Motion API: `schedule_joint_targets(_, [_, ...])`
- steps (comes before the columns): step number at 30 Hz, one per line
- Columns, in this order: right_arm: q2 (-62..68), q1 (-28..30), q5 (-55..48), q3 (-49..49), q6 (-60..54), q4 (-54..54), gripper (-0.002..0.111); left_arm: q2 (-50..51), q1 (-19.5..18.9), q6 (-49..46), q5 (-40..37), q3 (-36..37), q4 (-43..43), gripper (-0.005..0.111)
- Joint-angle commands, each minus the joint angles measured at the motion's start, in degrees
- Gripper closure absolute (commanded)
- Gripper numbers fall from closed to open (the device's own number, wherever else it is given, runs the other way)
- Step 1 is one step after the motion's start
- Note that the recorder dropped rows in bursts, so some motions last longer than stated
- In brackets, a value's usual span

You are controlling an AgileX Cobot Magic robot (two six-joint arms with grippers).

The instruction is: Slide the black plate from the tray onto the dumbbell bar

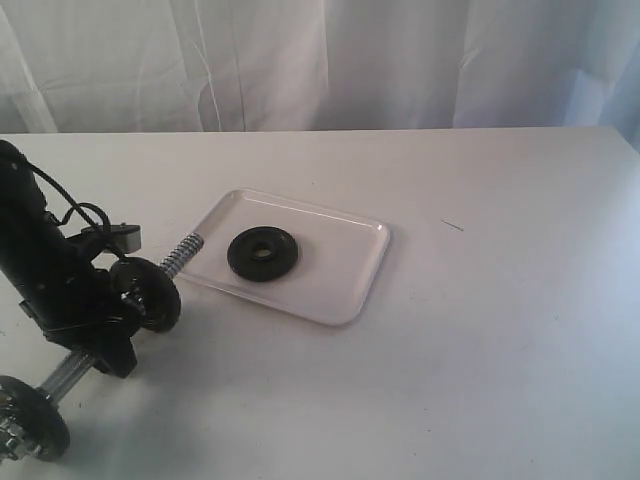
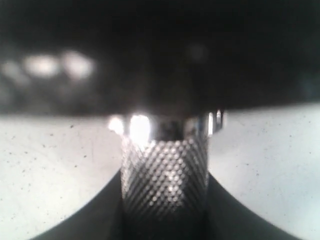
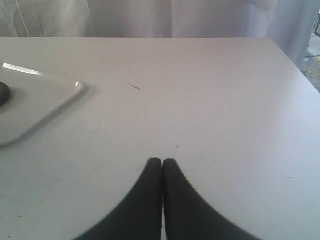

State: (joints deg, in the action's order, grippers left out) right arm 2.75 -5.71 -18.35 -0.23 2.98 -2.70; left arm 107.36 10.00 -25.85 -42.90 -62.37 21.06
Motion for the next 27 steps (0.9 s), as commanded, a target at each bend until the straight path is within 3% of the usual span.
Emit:
schedule_joint_targets(1, [-0.3, 0.3, 0.5, 0.2, -0.6, -0.3, 0.108, 0.6, 0.4, -3.9, -1.3, 0.6, 2.9, 0.107])
schedule_joint_targets(14, [-0.3, 0.3, 0.5, 0.2, -0.6, -0.3, 0.108, 0.4, 0.4, -16.5, -1.6, 0.6, 15.9, 0.107])
schedule_joint_targets(27, [-0.3, 0.3, 0.5, 0.2, -0.6, -0.3, 0.108, -8.2, 0.4, -17.4, -1.9, 0.7, 16.1, 0.107])
